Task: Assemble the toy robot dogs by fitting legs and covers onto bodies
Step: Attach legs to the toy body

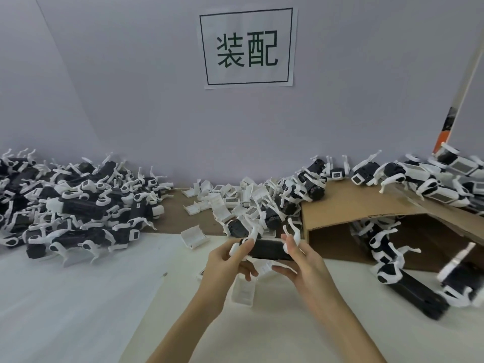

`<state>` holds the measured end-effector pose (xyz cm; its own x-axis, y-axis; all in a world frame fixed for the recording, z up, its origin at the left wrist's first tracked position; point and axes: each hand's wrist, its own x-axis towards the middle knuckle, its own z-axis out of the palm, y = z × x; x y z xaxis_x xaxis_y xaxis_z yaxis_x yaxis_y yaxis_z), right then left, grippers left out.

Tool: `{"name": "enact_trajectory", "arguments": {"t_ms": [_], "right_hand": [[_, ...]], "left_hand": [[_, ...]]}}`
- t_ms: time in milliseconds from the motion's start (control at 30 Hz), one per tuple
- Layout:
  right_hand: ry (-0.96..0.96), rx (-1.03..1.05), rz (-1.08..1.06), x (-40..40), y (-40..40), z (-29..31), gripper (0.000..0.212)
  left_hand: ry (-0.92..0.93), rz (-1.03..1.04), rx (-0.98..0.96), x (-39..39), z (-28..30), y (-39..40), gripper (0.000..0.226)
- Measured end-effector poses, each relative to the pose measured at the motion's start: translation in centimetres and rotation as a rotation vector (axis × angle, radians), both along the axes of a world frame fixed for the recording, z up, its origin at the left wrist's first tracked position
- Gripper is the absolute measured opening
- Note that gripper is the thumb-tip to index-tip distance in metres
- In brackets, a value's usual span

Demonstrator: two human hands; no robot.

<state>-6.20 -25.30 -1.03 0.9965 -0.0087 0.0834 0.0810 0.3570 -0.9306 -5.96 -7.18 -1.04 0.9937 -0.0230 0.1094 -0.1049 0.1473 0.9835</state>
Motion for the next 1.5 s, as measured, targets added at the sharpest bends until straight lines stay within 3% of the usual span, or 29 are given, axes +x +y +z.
{"name": "enact_trajectory", "arguments": {"t_ms": [100, 200, 300, 467, 533, 667, 767, 833, 933, 1033, 1133, 1200, 1267, 1333, 1433, 1500], "right_hand": [[-0.022, -0.118, -0.054, 0.0, 0.5, -0.3, 0.066], [-0.033, -0.172, -0.101, 0.0, 0.3, -0.3, 0.065], [-0.040, -0.239, -0.108, -0.4, 0.0, -0.1, 0.060], [-0.021, -0.466, -0.077, -1.1, 0.4, -0.1, 0.064], [-0.003, -0.480, -0.068, -1.1, 0.8, 0.0, 0.064], [-0.045, -0.195, 0.067, -0.7, 0.3, -0.1, 0.061], [-0.084, -0.070, 0.138, -0.7, -0.5, 0.1, 0.068], [-0.097, -0.117, 0.139, -0.9, -0.4, 0.3, 0.069], [-0.093, -0.256, 0.116, -1.4, -0.2, 0.6, 0.069], [-0.078, -0.207, 0.488, -1.7, -0.4, 0.7, 0.062], [0.061, 0.154, 0.860, -1.8, -1.0, 0.8, 0.052], [0.273, 0.270, 0.893, -1.7, -0.9, 0.9, 0.069], [0.319, 0.125, 0.801, -1.5, -0.4, 0.6, 0.077], [0.344, 0.116, 0.692, -1.4, 0.1, 0.1, 0.070], [0.326, 0.283, 0.587, -1.4, 0.2, -0.1, 0.051], [0.259, 0.244, 0.574, -1.4, 0.4, 0.2, 0.044]], "left_hand": [[0.033, 0.027, 0.019, 0.0, 0.1, 0.1, 0.064], [0.037, -0.105, 0.121, 0.2, 0.1, 1.2, 0.063], [0.081, -0.203, 0.107, 0.0, 0.1, 1.5, 0.061], [0.074, 0.031, 0.291, 0.1, 0.0, 0.9, 0.095], [0.018, 0.069, 0.295, 0.1, -0.1, 1.1, 0.091], [-0.063, -0.144, 0.136, 0.1, 0.3, 2.3, 0.049], [-0.032, -0.298, -0.084, 0.5, 0.4, 2.9, 0.069], [0.089, -0.325, -0.251, 0.5, 0.7, 2.5, 0.075], [0.160, -0.232, -0.287, 0.8, 0.6, 2.6, 0.070], [0.215, -0.104, -0.237, 1.0, 0.0, 2.8, 0.035], [0.209, -0.036, -0.195, 1.1, 0.1, 3.1, 0.021], [0.162, -0.004, -0.147, 1.1, 0.3, 3.4, 0.027], [0.111, -0.009, -0.075, 1.1, 0.3, 3.3, 0.026], [0.082, 0.013, -0.022, 1.1, 0.0, 2.7, 0.025], [0.173, 0.036, -0.199, 1.2, 0.1, 2.4, 0.064], [0.236, 0.037, -0.334, 1.6, 0.0, 3.2, 0.081]]}}
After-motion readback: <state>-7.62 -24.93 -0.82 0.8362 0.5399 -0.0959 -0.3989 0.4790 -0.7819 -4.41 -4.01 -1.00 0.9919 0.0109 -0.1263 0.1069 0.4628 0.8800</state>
